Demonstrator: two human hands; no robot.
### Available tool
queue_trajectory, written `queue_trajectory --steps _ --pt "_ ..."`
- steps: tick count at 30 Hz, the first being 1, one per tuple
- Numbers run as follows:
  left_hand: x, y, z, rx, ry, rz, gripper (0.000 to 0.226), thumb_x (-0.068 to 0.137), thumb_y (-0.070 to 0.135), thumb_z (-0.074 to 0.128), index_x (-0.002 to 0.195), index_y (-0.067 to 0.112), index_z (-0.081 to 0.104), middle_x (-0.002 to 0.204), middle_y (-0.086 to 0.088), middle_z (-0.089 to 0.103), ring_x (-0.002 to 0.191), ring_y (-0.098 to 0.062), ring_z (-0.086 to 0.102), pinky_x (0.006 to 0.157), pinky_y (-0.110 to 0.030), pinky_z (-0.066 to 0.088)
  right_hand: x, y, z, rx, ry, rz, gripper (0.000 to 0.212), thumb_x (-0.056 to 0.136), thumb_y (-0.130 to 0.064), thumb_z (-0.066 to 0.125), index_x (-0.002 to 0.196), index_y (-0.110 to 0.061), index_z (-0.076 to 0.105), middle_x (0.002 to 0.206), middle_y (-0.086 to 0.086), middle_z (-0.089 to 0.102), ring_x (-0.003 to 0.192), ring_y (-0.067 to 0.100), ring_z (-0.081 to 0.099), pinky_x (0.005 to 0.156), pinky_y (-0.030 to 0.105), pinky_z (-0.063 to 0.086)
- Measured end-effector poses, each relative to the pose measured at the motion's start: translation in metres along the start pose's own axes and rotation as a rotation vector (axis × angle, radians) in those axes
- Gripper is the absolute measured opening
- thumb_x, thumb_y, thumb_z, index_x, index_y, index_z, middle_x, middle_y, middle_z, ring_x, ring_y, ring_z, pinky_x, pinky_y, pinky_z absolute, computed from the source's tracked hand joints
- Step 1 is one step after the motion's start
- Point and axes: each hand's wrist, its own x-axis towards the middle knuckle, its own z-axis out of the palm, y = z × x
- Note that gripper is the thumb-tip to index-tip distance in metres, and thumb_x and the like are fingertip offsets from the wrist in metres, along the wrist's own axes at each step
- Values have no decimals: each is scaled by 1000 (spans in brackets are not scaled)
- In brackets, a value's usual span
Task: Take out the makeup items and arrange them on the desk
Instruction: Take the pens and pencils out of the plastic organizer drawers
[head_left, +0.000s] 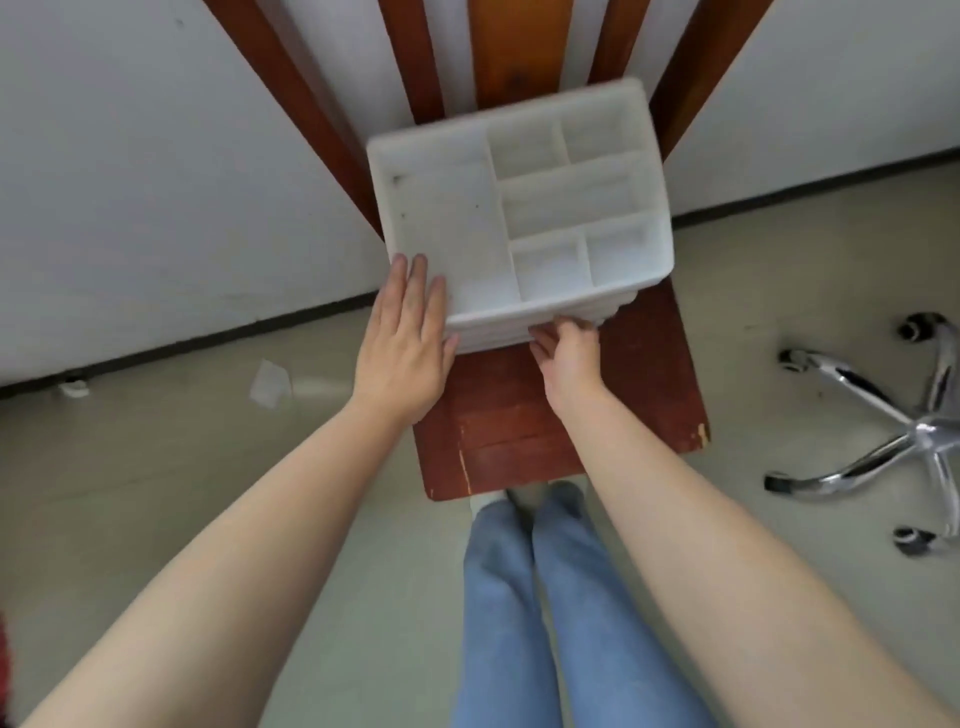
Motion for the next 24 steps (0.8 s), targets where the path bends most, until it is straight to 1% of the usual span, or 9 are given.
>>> queue_trajectory --steps 2,5,8,9,11,15,18,22,24 --pt "0 -1 3 30 40 29 50 86 24 42 114 -16 53 121 -40 49 114 -57 44 97 -58 28 8 0 0 308 13 109 18 91 -5 38 107 -7 47 83 7 52 78 18 55 92 35 41" --pt "1 -2 4 36 58 40 51 86 25 44 113 -17 53 120 -41 49 112 -58 44 97 -58 29 7 6 -4 387 -20 175 12 92 -7 39 87 -6 50 75 8 48 74 22 53 93 38 42" --pt "2 -1 2 7 51 21 50 84 24 50 111 -17 55 118 -41 51 110 -59 46 92 -61 35 8 14 -4 354 -33 195 12 92 -5 38 95 -7 50 86 8 52 90 22 53 99 38 36" --pt "2 0 1 -1 42 18 50 84 24 49 111 -18 55 117 -41 51 110 -59 46 91 -62 36 9 13 -3 403 -54 202 14 92 -4 37 92 -9 51 89 7 52 93 21 53 100 38 35" --pt "3 0 -1 -2 26 18 53 85 27 43 112 -17 55 118 -40 51 110 -58 47 90 -62 37 14 10 1 492 -91 210 19 91 -4 36 84 -10 52 91 7 53 88 19 53 101 38 36" --pt "3 1 -5 -9 -14 20 57 86 30 38 115 -16 53 120 -39 50 112 -57 46 91 -62 36 17 16 -10 409 -104 231 15 92 -10 41 84 -10 54 89 8 55 91 23 55 100 39 37" --pt "3 2 -5 -12 -45 11 59 85 32 37 116 -16 52 120 -39 51 112 -55 47 90 -62 36 12 31 -39 288 -119 252 9 93 -19 45 91 -16 53 95 8 56 91 22 55 99 40 37" --pt "4 1 -6 -18 -32 1 59 85 32 38 114 -16 53 119 -40 51 111 -56 48 91 -61 34 -3 56 -74 181 -23 302 8 94 -15 44 88 -16 50 83 8 56 82 20 56 100 42 37" --pt "5 1 -6 -17 -65 9 58 85 31 38 114 -17 53 118 -40 51 110 -55 48 91 -61 35 -11 63 -79 175 31 312 8 94 -15 44 94 -11 50 89 8 56 89 24 54 96 41 39"
